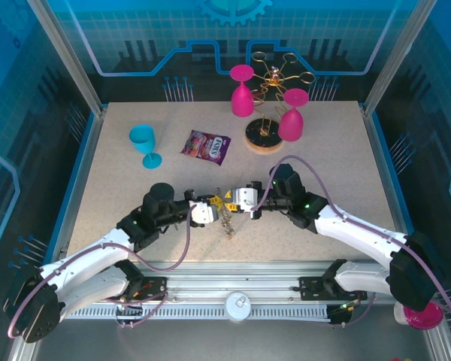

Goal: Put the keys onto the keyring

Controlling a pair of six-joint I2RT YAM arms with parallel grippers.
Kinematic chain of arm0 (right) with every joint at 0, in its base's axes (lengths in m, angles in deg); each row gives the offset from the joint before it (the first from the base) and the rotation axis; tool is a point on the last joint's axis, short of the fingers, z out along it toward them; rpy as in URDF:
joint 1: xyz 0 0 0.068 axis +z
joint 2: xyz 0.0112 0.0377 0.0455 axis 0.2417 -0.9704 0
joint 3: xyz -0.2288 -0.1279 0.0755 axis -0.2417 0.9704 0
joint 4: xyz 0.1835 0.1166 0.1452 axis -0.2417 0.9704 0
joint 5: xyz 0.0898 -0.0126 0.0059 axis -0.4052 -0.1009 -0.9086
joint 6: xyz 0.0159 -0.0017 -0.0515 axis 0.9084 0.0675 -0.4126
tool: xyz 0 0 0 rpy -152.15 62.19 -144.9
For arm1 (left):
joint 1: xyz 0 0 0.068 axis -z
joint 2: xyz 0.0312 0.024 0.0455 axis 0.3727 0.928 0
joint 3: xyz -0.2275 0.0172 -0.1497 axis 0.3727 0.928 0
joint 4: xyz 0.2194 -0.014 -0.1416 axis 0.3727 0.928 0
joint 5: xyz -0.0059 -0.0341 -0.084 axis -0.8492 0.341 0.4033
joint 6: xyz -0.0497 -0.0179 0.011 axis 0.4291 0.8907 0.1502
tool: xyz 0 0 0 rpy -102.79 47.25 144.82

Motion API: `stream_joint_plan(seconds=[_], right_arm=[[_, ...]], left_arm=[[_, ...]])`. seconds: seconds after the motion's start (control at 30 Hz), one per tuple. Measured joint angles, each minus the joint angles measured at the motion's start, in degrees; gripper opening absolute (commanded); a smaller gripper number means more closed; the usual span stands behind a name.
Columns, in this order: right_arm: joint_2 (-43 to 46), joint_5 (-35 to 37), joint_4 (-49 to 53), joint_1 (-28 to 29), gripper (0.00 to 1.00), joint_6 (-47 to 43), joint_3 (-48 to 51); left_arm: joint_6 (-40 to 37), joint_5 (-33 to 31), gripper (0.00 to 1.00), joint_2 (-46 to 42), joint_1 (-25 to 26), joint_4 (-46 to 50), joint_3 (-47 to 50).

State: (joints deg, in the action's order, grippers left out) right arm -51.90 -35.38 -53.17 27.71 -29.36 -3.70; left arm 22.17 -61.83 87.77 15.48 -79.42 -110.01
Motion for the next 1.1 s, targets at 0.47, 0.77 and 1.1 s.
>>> stream_joint_plan(seconds=[0.47,0.77,1.1], right_arm=[[-0.63,-0.33,0.76,0.26,0.01,-1.20,-0.42],[-0.63,-1.11,0.72,0.24,0.00,-0.70,-0.44],[-0.63,-2.95,-0.87,-0.04,0.00,2.67,-0.42]], left_arm=[[0.46,0.63,0.00,0.00,0.00,0.17,-0.02],[2.36,0.70,0.05,-0.04,0.00,0.17,-0.02],[3.43,0.81,0.04,0.07,0.00,-1.05,-0.02]])
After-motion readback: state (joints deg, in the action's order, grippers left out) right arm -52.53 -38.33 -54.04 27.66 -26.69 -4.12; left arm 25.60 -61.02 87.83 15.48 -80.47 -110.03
